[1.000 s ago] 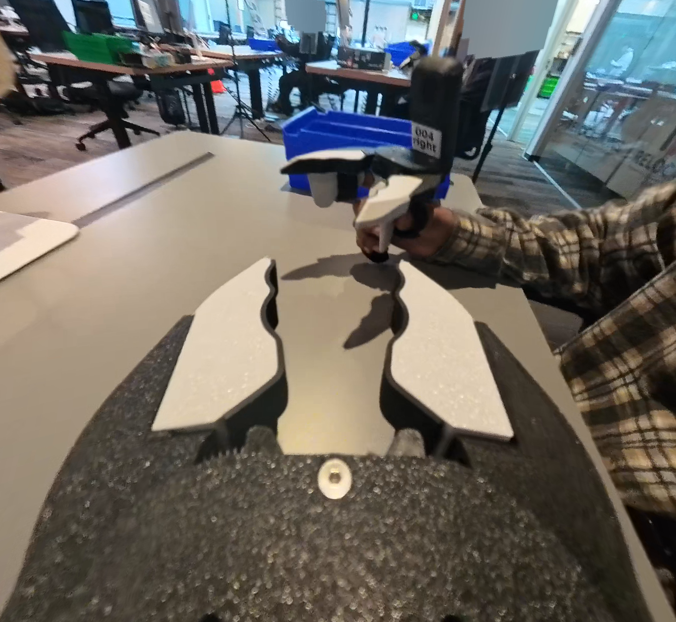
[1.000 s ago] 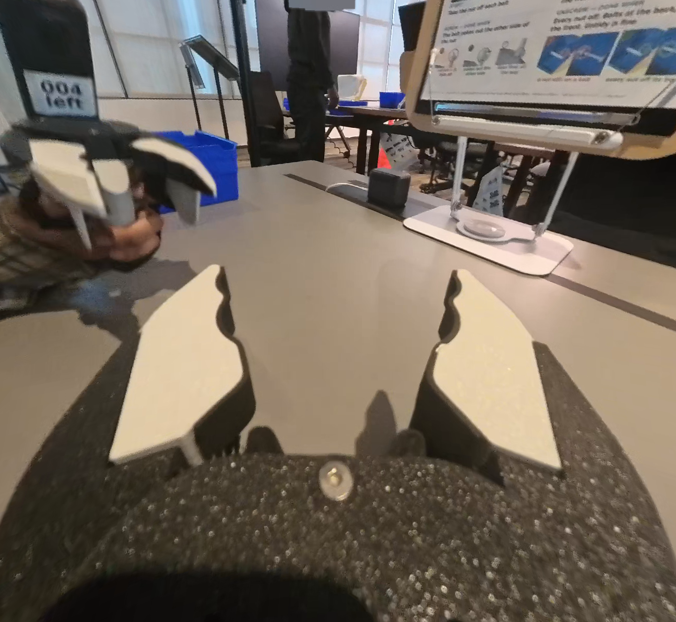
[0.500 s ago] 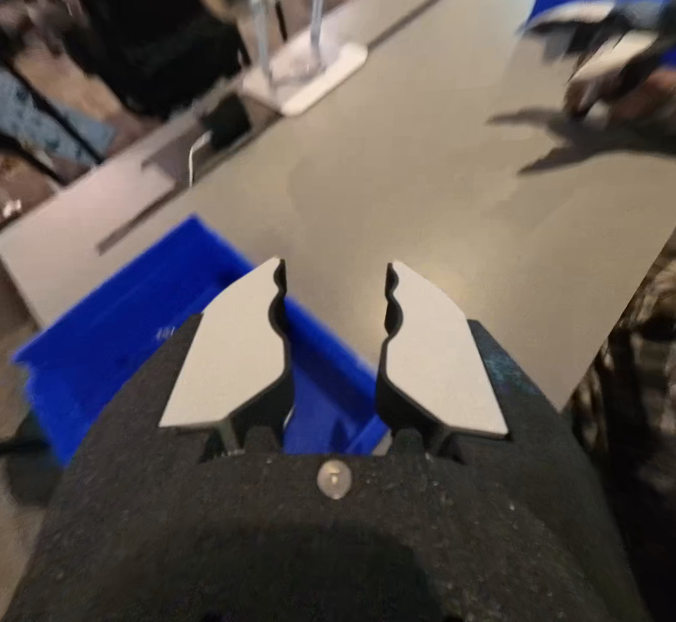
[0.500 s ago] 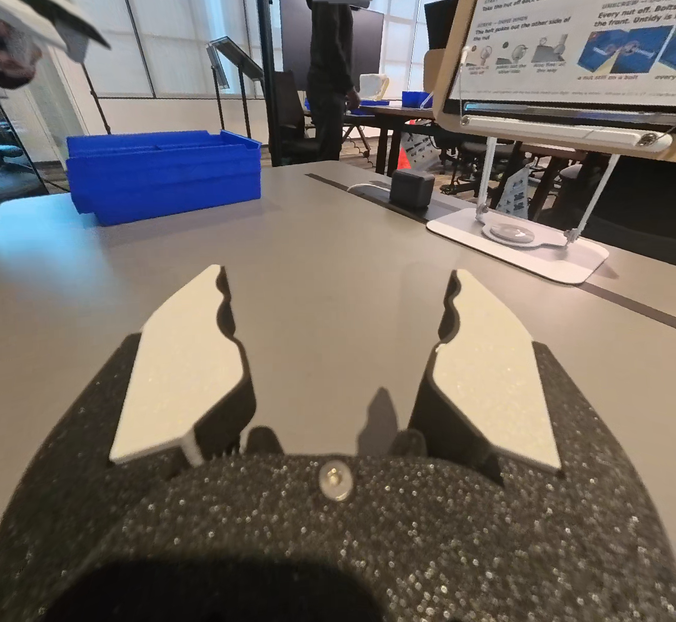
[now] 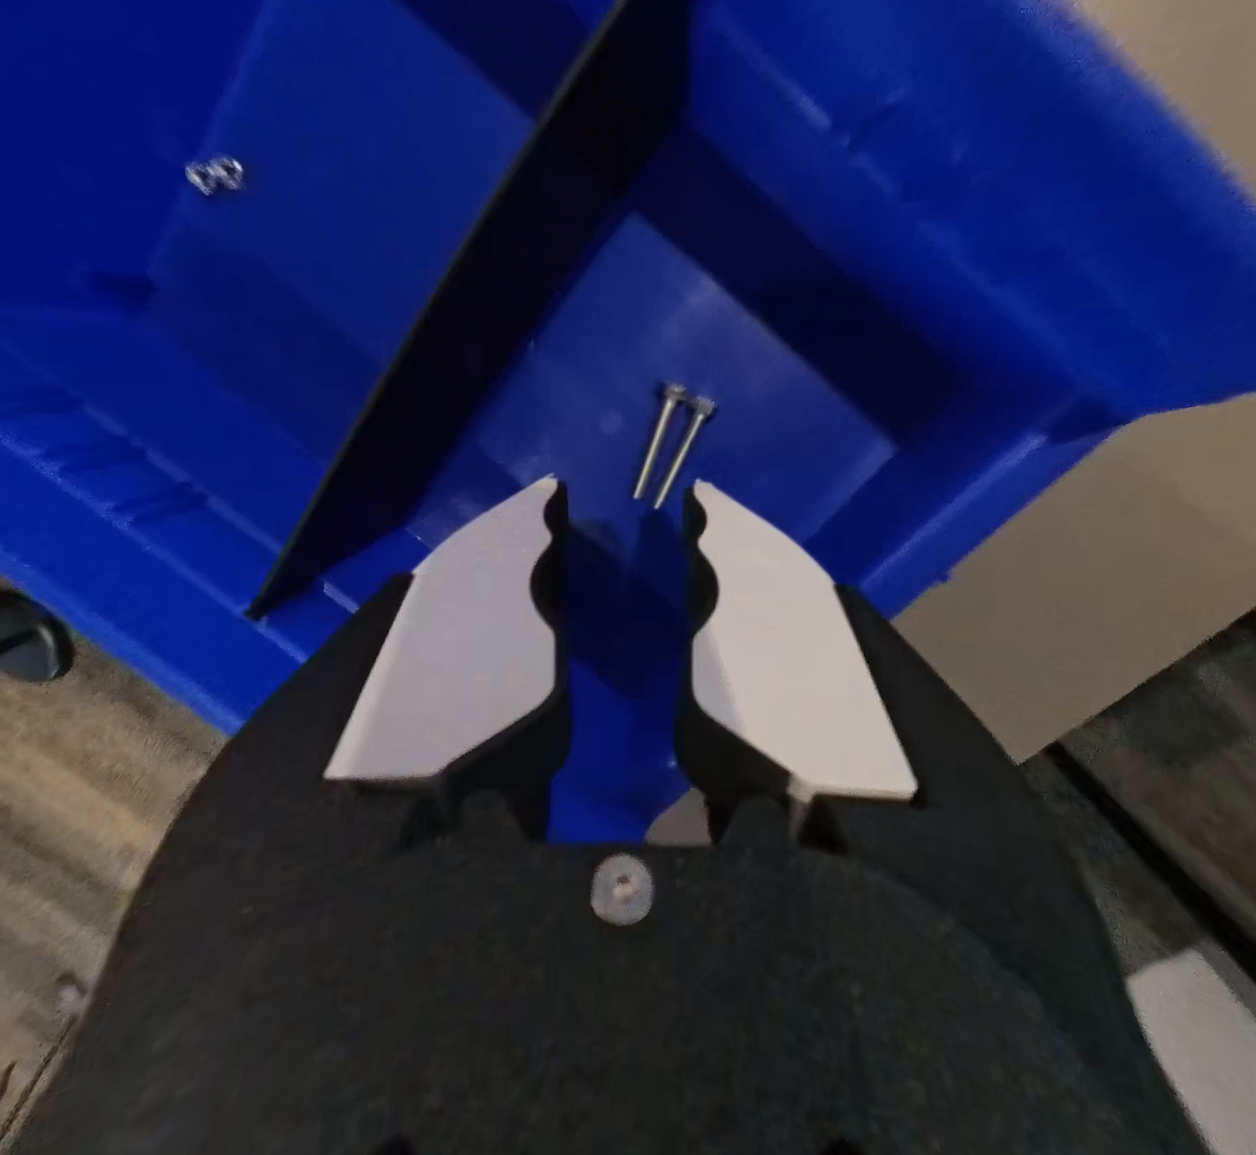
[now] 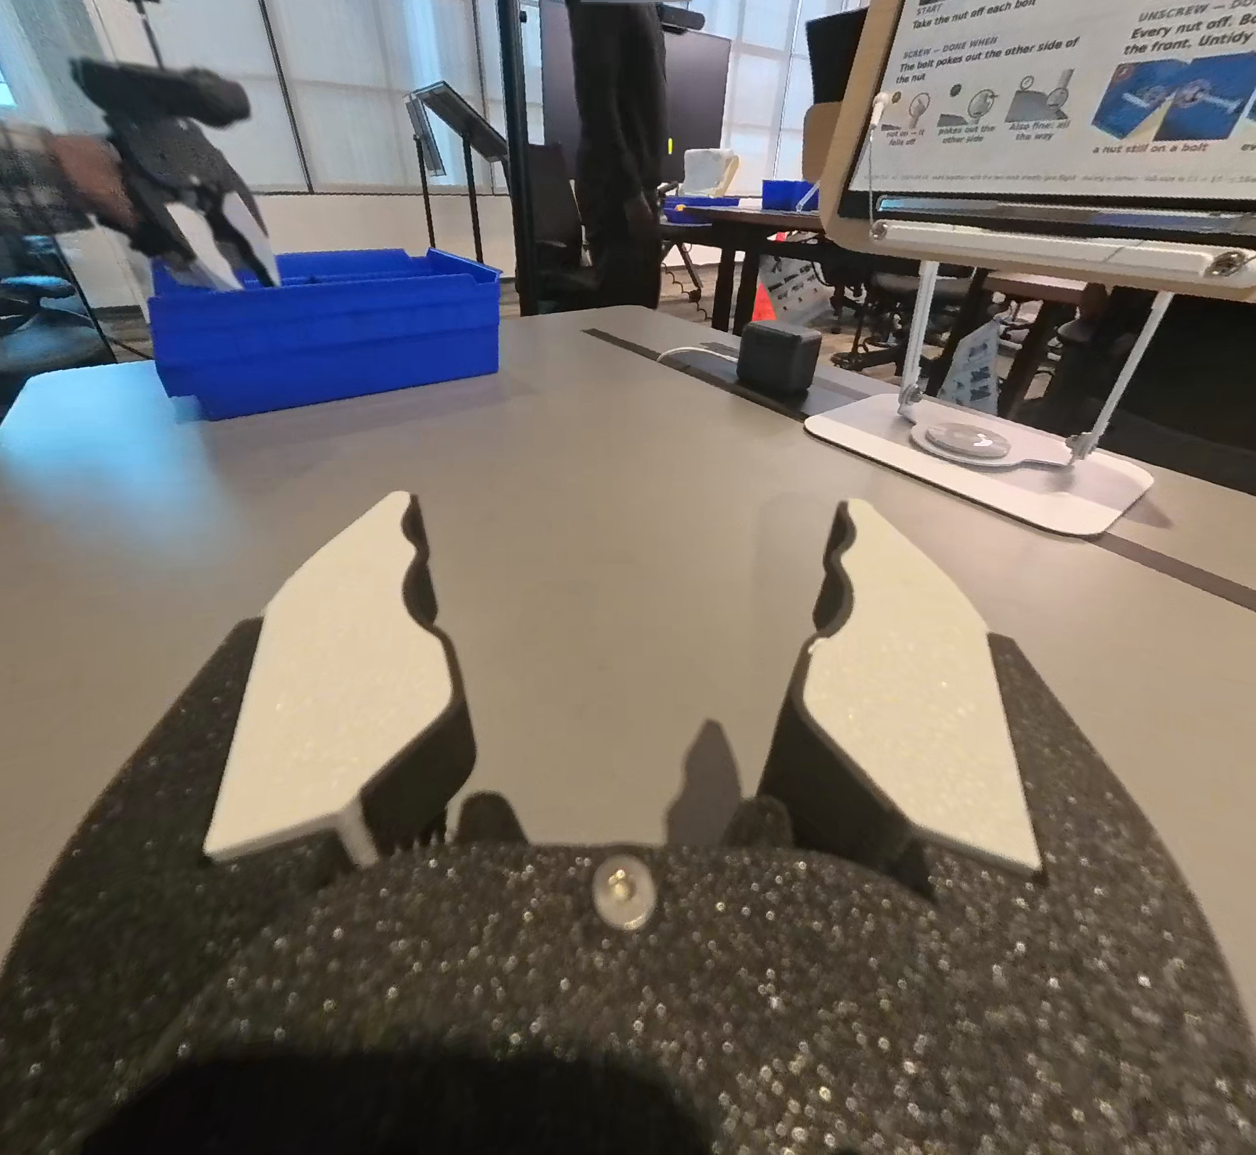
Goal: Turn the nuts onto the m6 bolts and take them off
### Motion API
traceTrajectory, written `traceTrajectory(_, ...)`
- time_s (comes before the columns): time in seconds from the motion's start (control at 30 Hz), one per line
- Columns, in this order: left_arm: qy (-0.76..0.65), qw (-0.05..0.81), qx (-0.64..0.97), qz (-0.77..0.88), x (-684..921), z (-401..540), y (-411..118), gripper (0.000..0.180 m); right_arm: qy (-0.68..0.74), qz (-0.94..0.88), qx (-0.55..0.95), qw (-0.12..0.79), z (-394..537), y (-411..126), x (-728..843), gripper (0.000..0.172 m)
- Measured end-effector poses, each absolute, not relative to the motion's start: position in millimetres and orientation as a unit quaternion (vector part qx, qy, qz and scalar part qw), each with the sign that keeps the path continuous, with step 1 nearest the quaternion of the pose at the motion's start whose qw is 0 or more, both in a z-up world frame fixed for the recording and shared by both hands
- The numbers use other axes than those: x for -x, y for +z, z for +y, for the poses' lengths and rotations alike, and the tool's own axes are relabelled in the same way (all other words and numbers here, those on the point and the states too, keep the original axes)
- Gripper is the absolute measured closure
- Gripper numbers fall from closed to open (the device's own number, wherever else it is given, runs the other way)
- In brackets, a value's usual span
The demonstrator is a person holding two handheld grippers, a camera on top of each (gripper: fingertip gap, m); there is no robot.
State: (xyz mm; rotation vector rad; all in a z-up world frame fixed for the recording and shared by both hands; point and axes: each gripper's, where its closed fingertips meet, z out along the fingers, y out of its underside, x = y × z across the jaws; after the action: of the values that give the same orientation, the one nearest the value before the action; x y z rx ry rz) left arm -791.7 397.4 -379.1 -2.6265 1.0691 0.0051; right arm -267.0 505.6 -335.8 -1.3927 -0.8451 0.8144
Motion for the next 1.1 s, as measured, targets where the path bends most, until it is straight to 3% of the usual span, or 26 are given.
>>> traceTrajectory(0.13, 0.030, 0.102, 0.916, 0.387, 802, 402, -407, 0.151, 0.353, -0.369, 0.601, 0.615, 505, -335, 267, 0.062)
traceTrajectory(0.33, 0.020, 0.100, 0.911, 0.399, 795, 411, -425, 0.156, 0.352, -0.377, 0.597, 0.615, 503, -334, 269, 0.062)
traceTrajectory(1.1, -0.022, 0.053, 0.913, 0.403, 791, 401, -440, 0.158, 0.352, -0.379, 0.596, 0.613, 503, -335, 269, 0.062)
